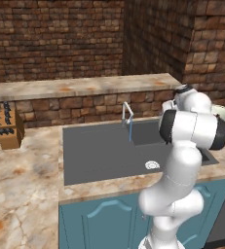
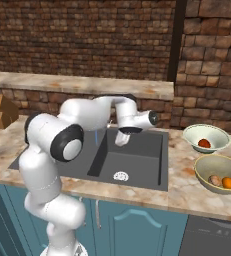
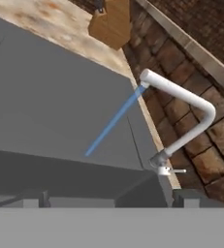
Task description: Pick the tangerines from the sink and place them in one bowl. Place the tomato in the other bowl. Then turn off the sink faucet.
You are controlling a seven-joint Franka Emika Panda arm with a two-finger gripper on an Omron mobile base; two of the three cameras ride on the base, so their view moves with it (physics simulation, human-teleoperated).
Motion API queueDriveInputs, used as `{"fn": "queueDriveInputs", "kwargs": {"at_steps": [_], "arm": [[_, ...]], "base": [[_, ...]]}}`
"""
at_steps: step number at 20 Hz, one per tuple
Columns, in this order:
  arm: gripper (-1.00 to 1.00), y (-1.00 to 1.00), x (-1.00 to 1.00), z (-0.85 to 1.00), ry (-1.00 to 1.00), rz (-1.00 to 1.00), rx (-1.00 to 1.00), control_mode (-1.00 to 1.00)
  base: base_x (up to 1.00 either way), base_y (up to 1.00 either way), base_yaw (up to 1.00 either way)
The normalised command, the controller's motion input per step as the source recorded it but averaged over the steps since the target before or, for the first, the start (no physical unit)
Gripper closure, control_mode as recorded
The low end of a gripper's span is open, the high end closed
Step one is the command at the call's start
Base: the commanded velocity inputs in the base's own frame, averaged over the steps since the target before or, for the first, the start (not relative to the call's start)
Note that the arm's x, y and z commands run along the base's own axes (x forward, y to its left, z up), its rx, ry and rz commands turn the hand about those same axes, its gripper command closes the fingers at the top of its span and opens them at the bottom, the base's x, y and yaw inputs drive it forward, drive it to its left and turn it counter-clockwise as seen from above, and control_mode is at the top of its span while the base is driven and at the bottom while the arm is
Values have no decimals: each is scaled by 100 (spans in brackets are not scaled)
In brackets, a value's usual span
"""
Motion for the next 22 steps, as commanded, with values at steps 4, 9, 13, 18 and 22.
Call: {"fn": "queueDriveInputs", "kwargs": {"at_steps": [4, 9, 13, 18, 22], "arm": [[-100, -63, 47, -11, 23, 9, 16, -100], [-100, -4, 11, -43, 0, 11, 7, -100], [-100, 0, 27, -41, 0, 12, 9, -100], [-100, 0, 45, -21, -3, 8, 8, -100], [-100, 11, 49, -7, -1, 3, 4, -100]], "base": [[0, 0, 0], [0, 0, 0], [0, 0, 0], [0, 0, 0], [0, 0, 0]]}}
